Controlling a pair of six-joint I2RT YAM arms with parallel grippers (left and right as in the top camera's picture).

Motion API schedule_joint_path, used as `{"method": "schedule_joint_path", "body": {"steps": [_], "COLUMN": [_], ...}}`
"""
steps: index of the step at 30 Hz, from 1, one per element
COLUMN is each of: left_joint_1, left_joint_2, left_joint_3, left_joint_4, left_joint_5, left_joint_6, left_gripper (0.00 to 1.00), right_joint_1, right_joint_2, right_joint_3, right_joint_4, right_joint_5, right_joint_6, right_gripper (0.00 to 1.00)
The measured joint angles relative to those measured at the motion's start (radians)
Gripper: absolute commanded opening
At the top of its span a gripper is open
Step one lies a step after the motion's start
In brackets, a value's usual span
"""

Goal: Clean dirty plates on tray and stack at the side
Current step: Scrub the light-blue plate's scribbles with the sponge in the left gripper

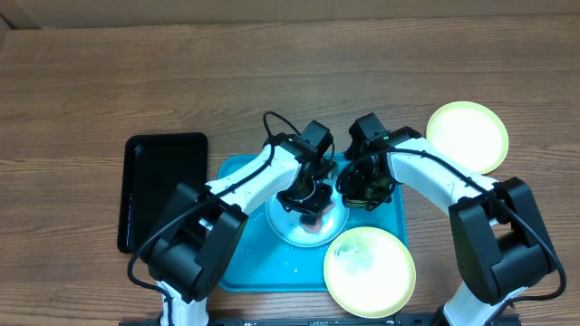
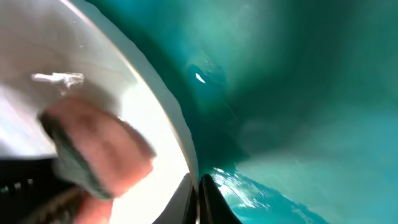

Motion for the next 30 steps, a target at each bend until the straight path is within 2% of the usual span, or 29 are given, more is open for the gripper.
{"method": "schedule_joint_path", "body": {"steps": [6,16,22,30], "left_joint_1": [0.029,0.089,0.089,0.090], "left_joint_2": [-0.016,-0.021,-0.021,-0.021], "left_joint_3": [0.008,0.010,0.010,0.010], "left_joint_4": [-0.009,-0.010,-0.111,-0.135], "left_joint_5": [-0.213,-0.456,-0.478,-0.364], "left_joint_6": [-0.118,-0.174,-0.167,-0.054], "left_gripper": [0.04,0.04,0.04,0.04], "right_joint_1": [0.002,0.002,0.010,0.009], "right_joint_2": [0.000,0.000,0.000,0.000], "right_joint_3": [0.000,0.000,0.001,0.001], "right_joint_4": [0.007,0.008,0.008,-0.014], "right_joint_5": [-0.012,-0.043,-0.074,-0.050], "right_joint_6": [0.000,0.002,0.002,0.000], "right_gripper": [0.04,0.04,0.04,0.04]}}
